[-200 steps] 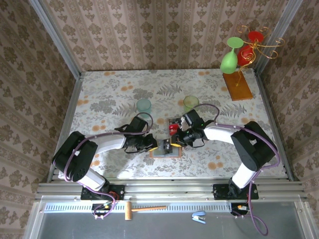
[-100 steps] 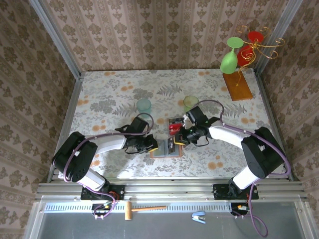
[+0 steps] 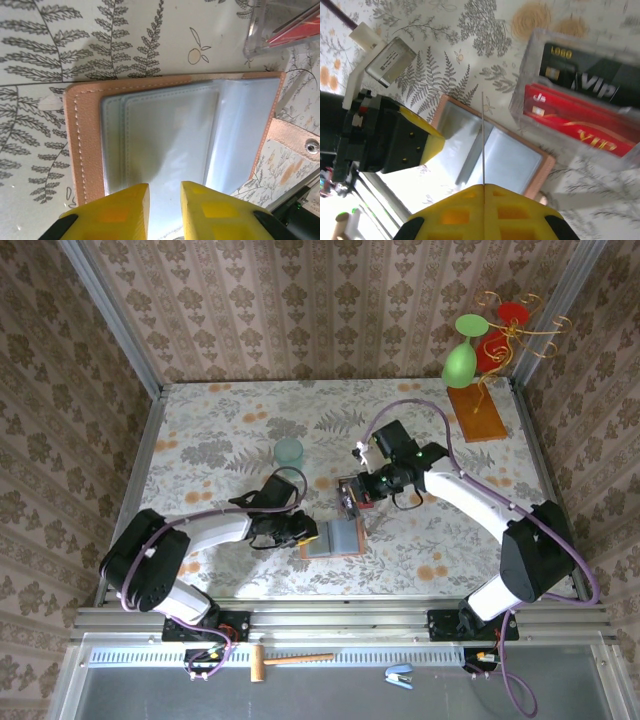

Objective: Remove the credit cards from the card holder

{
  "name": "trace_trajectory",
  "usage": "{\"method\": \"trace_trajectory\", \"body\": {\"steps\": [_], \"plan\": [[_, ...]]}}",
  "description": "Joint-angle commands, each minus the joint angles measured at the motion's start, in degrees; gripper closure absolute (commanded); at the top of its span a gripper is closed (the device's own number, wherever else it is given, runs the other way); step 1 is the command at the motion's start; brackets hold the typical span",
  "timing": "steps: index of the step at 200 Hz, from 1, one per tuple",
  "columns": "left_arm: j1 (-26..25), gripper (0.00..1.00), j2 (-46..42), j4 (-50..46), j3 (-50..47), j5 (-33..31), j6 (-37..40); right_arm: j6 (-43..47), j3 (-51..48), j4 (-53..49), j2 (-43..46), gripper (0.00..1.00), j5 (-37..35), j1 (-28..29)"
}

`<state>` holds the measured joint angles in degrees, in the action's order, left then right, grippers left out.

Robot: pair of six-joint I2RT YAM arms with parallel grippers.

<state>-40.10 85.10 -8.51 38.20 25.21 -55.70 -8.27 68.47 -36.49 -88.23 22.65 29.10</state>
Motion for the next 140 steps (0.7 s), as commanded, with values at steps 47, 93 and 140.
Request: {"method": "trace_trajectory", "body": {"steps": [47, 93, 140], "plan": [[1.8, 0.75, -4.5, -3.5, 1.1, -1.5, 0.6, 40.8, 13.2, -16.5, -5.8, 1.00, -9.3, -0.2], [3.6, 0.74, -7.8, -4.7, -0.7, -2.0, 0.9, 57.1, 21.4, -20.8, -11.2, 1.00, -14.6, -0.3], [5.8, 0.74, -10.6, -5.2, -2.8, -2.1, 1.0, 64.0, 32.2, -27.0, -19.4, 1.00, -15.7, -0.2]]}}
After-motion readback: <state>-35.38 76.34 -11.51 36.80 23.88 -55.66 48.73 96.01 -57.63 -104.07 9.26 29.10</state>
